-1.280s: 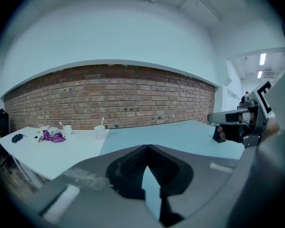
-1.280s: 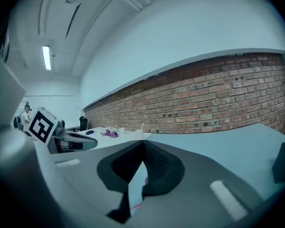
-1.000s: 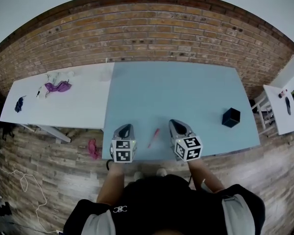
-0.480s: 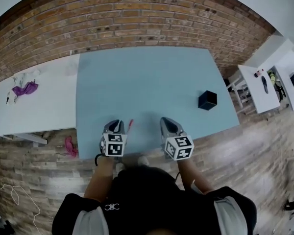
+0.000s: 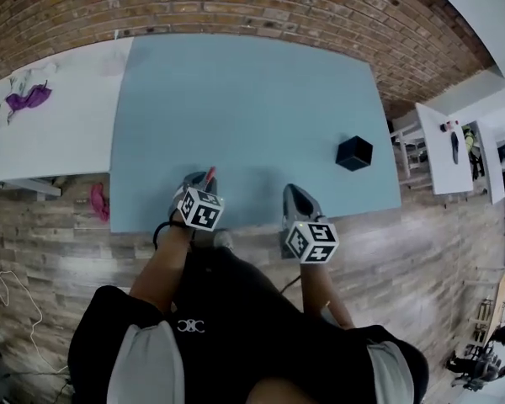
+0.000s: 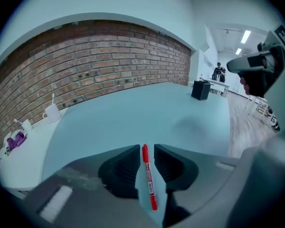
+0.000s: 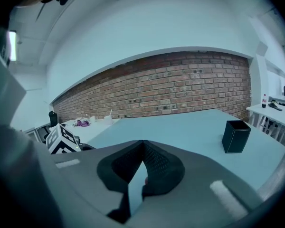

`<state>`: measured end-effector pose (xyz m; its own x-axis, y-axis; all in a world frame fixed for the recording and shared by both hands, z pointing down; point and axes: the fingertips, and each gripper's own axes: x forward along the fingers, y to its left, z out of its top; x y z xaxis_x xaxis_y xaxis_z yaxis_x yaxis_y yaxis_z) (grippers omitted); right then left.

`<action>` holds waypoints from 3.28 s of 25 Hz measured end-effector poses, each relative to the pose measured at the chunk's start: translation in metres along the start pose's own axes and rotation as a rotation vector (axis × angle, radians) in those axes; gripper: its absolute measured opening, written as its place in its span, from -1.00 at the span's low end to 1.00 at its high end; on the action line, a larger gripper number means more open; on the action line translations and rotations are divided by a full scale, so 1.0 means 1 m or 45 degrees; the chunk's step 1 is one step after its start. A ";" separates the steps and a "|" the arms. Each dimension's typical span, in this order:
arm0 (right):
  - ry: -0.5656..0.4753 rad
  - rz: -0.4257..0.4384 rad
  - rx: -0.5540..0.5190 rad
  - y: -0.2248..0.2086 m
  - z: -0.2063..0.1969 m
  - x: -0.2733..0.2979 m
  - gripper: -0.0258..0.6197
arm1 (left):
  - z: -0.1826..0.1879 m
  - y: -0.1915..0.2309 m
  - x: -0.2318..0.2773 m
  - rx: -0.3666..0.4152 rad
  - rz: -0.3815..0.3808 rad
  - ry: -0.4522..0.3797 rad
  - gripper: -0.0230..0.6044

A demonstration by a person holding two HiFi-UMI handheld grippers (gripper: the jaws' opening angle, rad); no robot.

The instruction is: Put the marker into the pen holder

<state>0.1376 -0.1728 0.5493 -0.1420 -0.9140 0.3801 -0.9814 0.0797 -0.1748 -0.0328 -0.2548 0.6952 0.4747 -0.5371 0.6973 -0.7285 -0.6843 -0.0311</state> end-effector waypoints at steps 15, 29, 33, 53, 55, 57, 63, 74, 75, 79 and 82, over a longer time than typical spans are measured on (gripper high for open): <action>0.051 0.109 0.019 -0.001 -0.019 0.012 -0.91 | -0.067 -0.002 0.033 -0.061 -0.029 0.264 -0.53; -0.021 0.214 0.018 0.030 0.007 0.046 -0.91 | 0.015 0.052 -0.011 -0.258 0.115 -0.082 -0.78; -0.047 0.263 0.002 0.048 0.017 0.059 -0.91 | 0.063 0.076 -0.048 -0.236 0.180 -0.269 -0.78; -0.152 0.356 -0.072 0.077 0.068 0.096 -0.91 | 0.160 0.114 -0.166 -0.149 0.427 -0.666 -0.78; -0.144 0.368 -0.077 0.074 0.068 0.095 -0.91 | 0.162 0.111 -0.167 -0.150 0.442 -0.664 -0.78; -0.132 0.385 -0.088 0.070 0.067 0.093 -0.91 | 0.163 0.105 -0.167 -0.153 0.457 -0.662 -0.78; -0.110 0.413 -0.117 0.059 0.063 0.091 -0.90 | 0.153 0.087 -0.160 -0.226 0.448 -0.657 -0.78; -0.108 0.406 -0.154 0.090 0.061 0.090 -0.91 | 0.135 0.111 -0.166 -0.291 0.416 -0.633 -0.78; -0.107 0.400 -0.162 0.093 0.060 0.090 -0.91 | 0.133 0.113 -0.166 -0.290 0.410 -0.634 -0.78; -0.100 0.360 -0.138 0.096 0.057 0.090 -0.91 | 0.130 0.119 -0.165 -0.281 0.376 -0.632 -0.78; -0.101 0.335 -0.091 0.105 0.052 0.092 -0.91 | 0.122 0.129 -0.165 -0.282 0.350 -0.621 -0.78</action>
<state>0.0280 -0.2693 0.5190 -0.3853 -0.8861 0.2577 -0.9191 0.3436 -0.1927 -0.1455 -0.3145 0.4890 0.3882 -0.8799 0.2741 -0.9173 -0.3975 0.0231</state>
